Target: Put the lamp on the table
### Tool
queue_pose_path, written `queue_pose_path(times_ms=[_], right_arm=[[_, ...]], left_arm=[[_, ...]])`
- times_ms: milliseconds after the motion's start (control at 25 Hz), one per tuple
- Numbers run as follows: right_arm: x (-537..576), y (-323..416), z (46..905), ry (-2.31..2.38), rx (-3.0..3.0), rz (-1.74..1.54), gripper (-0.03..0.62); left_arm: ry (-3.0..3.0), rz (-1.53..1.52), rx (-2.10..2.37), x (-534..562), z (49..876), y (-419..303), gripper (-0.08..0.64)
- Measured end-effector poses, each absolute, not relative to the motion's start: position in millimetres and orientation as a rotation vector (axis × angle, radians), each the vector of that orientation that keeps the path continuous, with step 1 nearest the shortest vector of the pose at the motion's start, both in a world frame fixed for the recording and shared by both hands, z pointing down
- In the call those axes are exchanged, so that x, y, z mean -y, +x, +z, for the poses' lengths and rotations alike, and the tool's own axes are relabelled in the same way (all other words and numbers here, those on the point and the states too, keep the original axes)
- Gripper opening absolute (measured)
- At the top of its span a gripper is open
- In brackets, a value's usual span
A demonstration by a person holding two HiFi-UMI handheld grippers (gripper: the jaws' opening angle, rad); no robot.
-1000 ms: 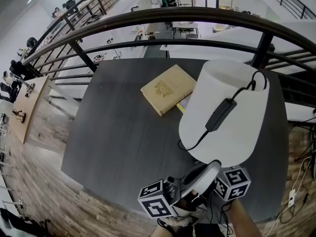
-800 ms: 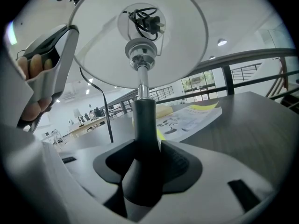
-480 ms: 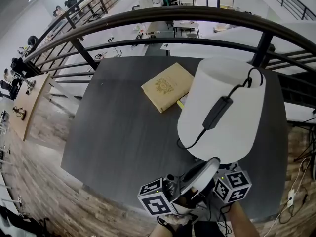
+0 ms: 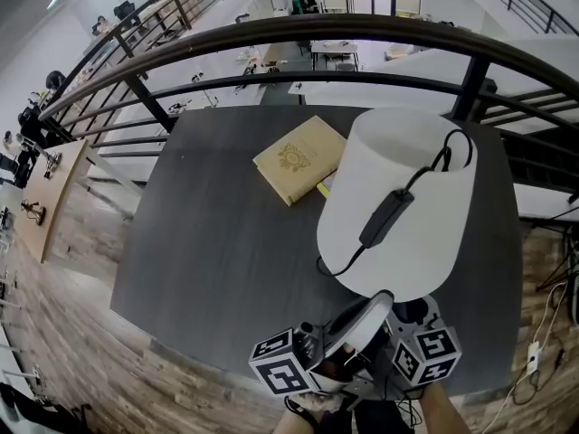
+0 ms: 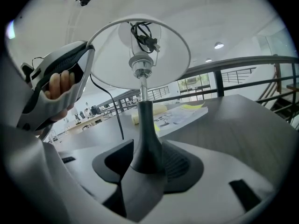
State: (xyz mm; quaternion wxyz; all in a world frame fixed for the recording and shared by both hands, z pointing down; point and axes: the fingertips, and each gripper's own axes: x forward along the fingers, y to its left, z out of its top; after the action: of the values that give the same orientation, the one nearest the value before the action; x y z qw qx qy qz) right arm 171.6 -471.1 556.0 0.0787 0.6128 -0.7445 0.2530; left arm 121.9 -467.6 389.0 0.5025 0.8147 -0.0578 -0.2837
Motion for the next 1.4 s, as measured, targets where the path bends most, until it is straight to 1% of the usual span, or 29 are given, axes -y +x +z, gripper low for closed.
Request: queue_pose_path(times_ms=[560, 1000, 1400], right_arm=[[430.5, 159.8, 554.3, 1.843, 2.191, 0.795, 0.212], [417.1, 154.2, 548.1, 1.859, 2.181, 0.810, 0.212], [406.3, 144.0, 554.0, 1.853, 2.160, 0.887, 0.210]], left_arm=[[1.943, -0.667, 0.159, 445.8, 399.4, 115.2, 0.060], [1.925, -0.652, 0.169, 433.1, 408.6, 110.2, 0.066], [1.902, -0.656, 0.172, 428.3, 415.5, 99.9, 0.071]])
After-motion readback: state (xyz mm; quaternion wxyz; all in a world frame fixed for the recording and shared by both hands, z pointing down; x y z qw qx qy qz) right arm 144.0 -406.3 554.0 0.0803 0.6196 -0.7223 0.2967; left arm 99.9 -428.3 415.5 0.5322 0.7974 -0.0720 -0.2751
